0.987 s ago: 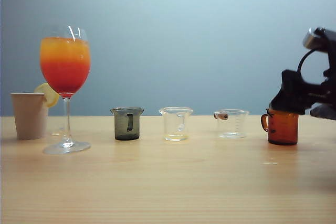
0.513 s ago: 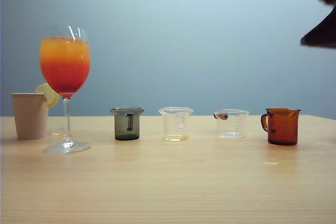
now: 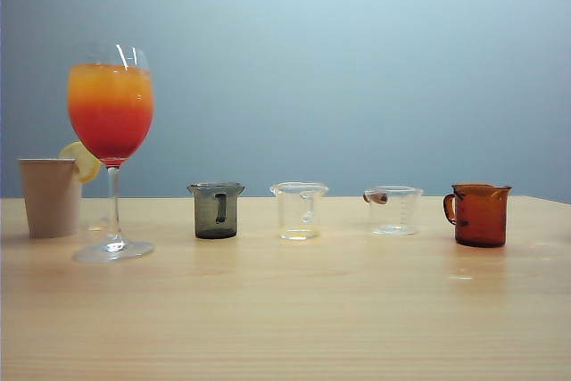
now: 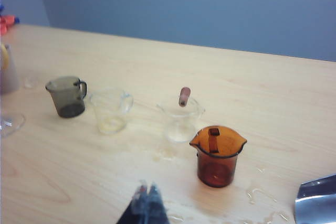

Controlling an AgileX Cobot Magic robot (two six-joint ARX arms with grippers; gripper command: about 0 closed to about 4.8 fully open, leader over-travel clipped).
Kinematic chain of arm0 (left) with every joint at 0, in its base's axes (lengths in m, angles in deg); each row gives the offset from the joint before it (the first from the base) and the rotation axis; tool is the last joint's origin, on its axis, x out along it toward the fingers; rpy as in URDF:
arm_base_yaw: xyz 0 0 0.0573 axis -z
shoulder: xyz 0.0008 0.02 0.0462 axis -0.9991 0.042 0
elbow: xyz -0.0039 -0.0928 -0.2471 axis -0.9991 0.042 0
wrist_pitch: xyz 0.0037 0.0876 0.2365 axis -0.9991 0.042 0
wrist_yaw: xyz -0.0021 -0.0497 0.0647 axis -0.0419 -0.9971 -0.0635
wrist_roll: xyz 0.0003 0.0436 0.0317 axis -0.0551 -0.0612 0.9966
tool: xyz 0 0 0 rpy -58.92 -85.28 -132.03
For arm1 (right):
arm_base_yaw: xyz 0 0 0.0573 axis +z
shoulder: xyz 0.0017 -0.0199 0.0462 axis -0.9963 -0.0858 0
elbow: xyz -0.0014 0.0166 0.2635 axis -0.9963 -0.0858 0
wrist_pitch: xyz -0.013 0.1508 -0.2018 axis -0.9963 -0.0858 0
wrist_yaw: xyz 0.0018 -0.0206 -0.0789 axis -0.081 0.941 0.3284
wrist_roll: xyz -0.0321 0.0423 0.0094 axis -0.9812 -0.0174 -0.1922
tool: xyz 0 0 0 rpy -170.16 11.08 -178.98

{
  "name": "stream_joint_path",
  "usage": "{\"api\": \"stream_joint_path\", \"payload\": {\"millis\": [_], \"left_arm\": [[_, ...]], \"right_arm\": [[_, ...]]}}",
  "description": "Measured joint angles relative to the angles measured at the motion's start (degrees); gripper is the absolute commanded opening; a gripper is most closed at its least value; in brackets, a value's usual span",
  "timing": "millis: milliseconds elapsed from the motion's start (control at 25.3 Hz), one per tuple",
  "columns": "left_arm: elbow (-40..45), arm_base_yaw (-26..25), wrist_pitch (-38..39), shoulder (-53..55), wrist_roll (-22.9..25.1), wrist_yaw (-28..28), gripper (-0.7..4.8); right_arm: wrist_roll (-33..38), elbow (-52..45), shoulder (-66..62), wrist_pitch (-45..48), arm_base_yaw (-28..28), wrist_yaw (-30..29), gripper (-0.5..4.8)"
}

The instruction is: Pick up the fourth measuring cup from the left, pour the grenadine inside into the goblet, and finally put the measuring cup back in its original place.

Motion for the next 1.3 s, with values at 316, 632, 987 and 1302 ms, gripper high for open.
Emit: {"api": "stream_joint_path", "payload": {"millis": [316, 632, 987, 1302], "left_arm": [[0.0, 0.0, 0.0, 0.0, 0.0, 0.0, -0.04], [0.0, 0.0, 0.0, 0.0, 0.0, -0.02, -0.04], [0.0, 0.0, 0.0, 0.0, 0.0, 0.0, -0.04], [1.16, 0.0, 0.2, -1.4, 0.0, 0.37, -0.04]], "right_arm": [[-0.81, -3.13, 6.51, -3.48, 0.0, -2.97, -0.06], [2.03, -9.7, 6.43, 1.14, -0.04, 0.72, -0.06], [2.19, -11.89, 6.4, 3.56, -0.17, 9.33, -0.05], [2.19, -11.89, 6.4, 3.91, -0.15, 9.51, -0.05]]}}
